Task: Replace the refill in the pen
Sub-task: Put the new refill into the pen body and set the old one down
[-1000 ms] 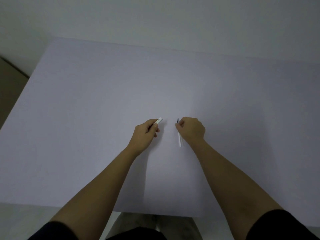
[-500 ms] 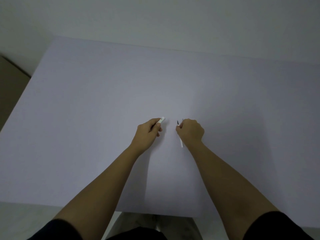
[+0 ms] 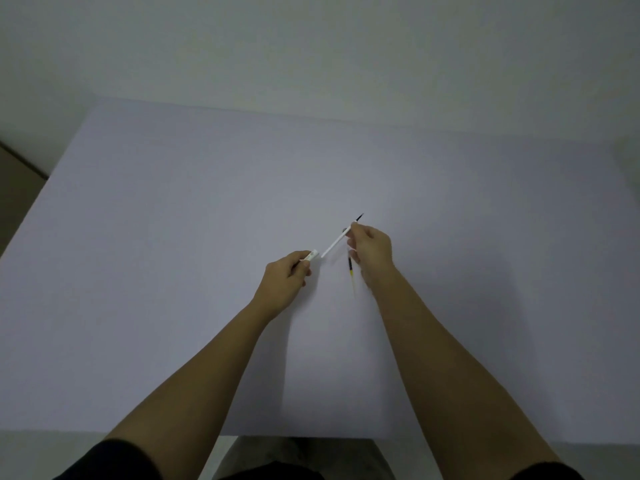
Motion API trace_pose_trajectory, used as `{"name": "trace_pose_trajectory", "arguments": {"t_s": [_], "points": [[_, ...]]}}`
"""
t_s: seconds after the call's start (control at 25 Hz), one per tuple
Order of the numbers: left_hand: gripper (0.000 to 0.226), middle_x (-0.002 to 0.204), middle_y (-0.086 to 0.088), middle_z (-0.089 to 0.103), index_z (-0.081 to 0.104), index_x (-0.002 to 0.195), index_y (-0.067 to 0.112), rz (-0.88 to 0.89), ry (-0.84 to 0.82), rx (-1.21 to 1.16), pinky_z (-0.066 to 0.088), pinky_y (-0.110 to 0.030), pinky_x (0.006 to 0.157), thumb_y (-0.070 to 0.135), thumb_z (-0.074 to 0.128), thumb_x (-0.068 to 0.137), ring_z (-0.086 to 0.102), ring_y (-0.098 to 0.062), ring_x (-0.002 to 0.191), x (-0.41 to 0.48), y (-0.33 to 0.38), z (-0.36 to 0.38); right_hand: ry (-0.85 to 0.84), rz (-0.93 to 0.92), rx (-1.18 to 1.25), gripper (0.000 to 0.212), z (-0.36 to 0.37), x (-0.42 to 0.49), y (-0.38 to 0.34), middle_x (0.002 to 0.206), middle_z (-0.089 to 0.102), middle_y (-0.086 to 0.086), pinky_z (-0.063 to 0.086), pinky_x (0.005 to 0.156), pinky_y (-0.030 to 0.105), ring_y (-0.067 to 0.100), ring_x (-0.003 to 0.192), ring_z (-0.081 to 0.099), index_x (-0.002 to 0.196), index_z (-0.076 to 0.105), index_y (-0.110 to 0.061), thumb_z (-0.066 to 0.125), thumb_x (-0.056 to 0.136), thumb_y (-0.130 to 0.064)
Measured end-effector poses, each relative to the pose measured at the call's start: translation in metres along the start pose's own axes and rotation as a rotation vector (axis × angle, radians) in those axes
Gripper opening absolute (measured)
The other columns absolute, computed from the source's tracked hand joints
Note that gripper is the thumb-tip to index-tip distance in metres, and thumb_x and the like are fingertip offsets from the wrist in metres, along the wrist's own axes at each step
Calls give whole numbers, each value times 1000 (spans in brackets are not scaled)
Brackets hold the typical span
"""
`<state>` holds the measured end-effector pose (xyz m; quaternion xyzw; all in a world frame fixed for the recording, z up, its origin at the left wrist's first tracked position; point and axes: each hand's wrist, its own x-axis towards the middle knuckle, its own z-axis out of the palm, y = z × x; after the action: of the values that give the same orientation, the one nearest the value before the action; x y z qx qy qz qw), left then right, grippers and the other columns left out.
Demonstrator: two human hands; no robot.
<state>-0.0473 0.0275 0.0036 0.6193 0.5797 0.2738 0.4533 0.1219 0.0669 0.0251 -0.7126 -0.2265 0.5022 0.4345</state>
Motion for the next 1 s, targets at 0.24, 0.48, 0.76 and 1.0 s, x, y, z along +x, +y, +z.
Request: {"name": "trace_pose_trajectory", "arguments": {"t_s": [0.24, 0.48, 0.76, 1.0], "points": [[28, 87, 5, 64, 60, 118, 22, 99, -99, 67, 43, -2, 61, 20, 43, 96, 61, -4, 70, 3, 14, -3, -37, -76, 323, 17, -24, -14, -8, 86, 67, -3, 49, 58, 7, 2, 73, 59, 103, 62, -7, 53, 94, -18], [27, 87, 6, 65, 62, 115, 23, 102, -125, 87, 41, -8, 60, 19, 45, 95, 61, -3, 69, 3, 23, -8, -62, -177, 386, 10, -38, -25, 0, 85, 68, -1, 52, 66, 11, 2, 73, 66, 87, 67, -14, 58, 91, -17], [27, 89, 5, 66, 62, 116, 24, 101, -166, 94, 43, -5, 58, 18, 46, 95, 60, -3, 68, 3, 26, -13, -53, -196, 383, 10, -42, -35, 11, 87, 69, -1, 52, 68, 10, 2, 76, 68, 86, 67, -17, 58, 91, -18], [27, 89, 4, 67, 63, 115, 23, 134, -200, 106, 45, -6, 60, 19, 47, 95, 60, -3, 69, 1, 34, -10, -83, -213, 342, 11, -45, -42, 14, 86, 70, -1, 52, 68, 11, 2, 76, 69, 85, 68, -17, 59, 90, -19]]}}
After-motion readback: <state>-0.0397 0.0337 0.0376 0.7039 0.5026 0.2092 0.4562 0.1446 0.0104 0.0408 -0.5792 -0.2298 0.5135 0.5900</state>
